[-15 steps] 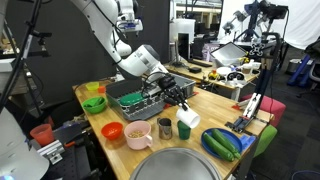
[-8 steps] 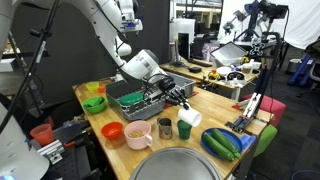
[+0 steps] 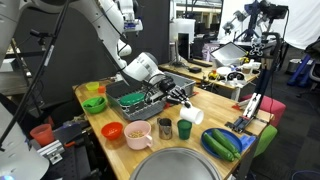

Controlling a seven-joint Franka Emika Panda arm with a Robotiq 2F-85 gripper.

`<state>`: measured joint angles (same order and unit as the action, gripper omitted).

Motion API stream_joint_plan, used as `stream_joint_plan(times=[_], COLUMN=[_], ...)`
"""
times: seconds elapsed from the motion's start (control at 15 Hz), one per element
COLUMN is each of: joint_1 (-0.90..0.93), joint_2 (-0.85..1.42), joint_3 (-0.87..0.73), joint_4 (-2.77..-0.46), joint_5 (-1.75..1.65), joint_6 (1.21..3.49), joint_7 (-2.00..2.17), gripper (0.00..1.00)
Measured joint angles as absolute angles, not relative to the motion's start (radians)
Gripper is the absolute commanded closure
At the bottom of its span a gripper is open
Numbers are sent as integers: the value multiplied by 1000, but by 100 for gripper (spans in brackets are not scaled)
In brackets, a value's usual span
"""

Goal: Pour the contents of the mug into the metal jug

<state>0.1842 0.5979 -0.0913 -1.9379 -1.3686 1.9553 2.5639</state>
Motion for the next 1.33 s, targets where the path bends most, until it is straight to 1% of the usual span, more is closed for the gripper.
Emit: stream_joint_plan(times=[0.4,1.33], joint_1=[184,181], joint_2=[642,668], joint_3=[-81,-71], joint_4=[-1919,-1889], joint_5=[-1407,-1467], joint_6=[1907,1860], joint_7=[2564,2565], gripper=[98,98])
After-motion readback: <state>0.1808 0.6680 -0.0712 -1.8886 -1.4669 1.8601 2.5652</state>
